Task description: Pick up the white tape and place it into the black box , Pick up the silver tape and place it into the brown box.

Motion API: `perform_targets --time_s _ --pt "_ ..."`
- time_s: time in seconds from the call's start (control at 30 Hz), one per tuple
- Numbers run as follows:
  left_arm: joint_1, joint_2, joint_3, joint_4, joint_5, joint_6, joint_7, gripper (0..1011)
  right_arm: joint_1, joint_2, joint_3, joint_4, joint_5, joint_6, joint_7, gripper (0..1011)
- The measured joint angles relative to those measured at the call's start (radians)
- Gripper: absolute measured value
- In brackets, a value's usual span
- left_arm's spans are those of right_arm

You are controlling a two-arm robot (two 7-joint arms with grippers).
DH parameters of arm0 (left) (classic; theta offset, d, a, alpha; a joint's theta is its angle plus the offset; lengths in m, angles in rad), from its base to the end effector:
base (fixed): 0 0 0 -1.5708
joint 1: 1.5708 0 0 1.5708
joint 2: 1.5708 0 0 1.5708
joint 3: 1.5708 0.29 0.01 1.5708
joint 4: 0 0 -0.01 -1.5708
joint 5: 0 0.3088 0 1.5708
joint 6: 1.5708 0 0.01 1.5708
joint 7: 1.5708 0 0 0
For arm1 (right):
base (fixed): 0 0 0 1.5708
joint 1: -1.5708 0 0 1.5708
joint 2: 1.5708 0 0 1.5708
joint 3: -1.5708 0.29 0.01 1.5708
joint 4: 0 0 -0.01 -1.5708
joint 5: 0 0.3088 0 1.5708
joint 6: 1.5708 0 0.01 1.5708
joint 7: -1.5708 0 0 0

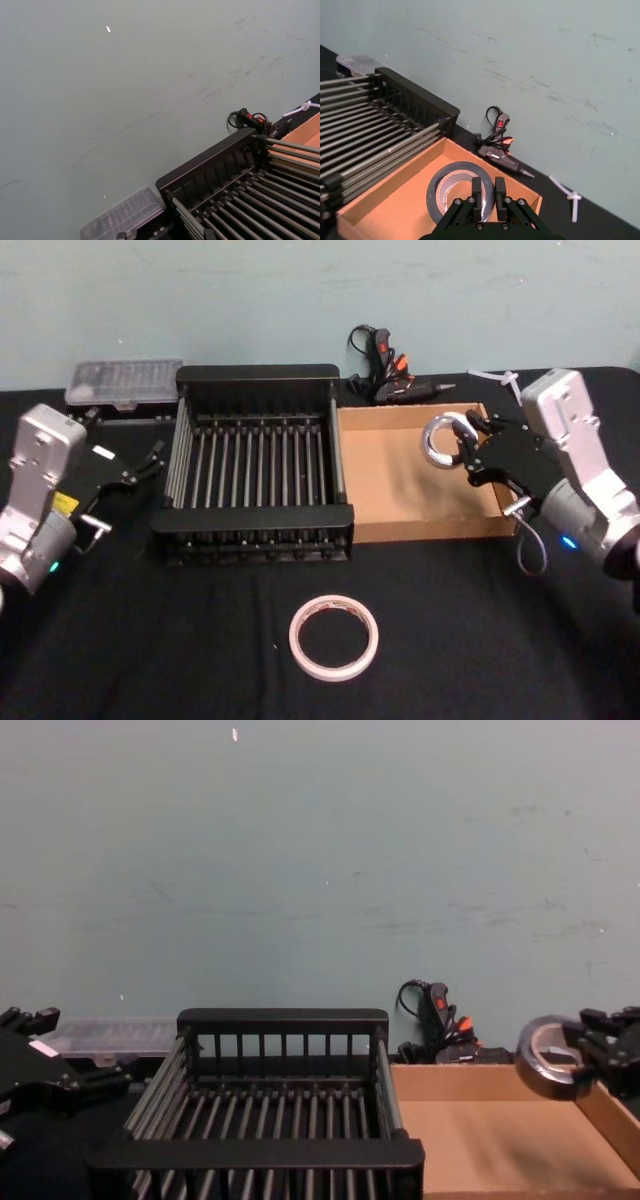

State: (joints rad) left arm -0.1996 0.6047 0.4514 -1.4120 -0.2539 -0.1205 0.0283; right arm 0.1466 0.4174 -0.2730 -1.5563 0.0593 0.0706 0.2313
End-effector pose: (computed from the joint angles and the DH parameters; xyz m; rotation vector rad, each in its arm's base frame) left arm 0.3581 0.0827 -0.3022 0.3045 -0.2851 1.2480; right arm 0.3590 -0.0427 -0.2654 -0.3192 -0.2472 -1.0996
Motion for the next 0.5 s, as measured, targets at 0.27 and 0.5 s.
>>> perform_targets --time_s 0.27,0.5 --pt "0.0 0.0 0.0 0.0 0.0 0.0 0.0 1001 0.063 -0.041 -0.038 0.112 -0.1 -0.042 -0.033 158" --pt "0.0 0.0 0.0 0.0 0.0 0.0 0.0 1001 0.102 -0.08 -0.052 0.199 -0.145 -0.063 -0.046 158"
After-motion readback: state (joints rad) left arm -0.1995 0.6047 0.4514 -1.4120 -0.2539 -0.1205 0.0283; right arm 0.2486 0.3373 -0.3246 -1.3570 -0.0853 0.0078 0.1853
